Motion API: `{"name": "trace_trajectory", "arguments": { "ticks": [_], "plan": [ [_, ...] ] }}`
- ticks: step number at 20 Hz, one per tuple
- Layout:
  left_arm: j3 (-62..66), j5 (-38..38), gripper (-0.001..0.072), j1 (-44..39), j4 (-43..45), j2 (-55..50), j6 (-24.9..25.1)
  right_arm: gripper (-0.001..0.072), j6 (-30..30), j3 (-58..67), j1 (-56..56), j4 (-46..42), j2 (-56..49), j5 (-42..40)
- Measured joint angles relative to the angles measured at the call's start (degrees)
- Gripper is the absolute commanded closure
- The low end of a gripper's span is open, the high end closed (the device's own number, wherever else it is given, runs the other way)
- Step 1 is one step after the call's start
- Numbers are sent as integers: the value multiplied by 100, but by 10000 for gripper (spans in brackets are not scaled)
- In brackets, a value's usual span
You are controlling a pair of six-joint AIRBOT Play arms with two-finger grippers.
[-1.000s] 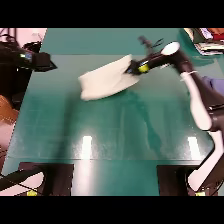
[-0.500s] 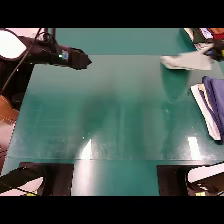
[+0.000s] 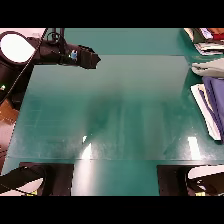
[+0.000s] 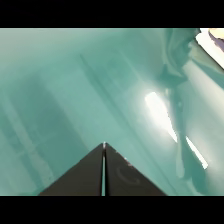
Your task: Fold the shirts.
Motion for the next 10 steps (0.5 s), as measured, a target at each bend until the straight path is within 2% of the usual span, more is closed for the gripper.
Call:
{"name": "trace_trajectory", "arguments": {
  "ticks": [5, 10],
  "plan": [
    [0, 7, 683, -11, 2, -2, 0, 694, -509, -243, -114, 181, 671, -645],
    [0, -44, 684, -11, 4, 0, 0, 694, -970, -275, -363, 258, 1150, -516]
  ]
}}
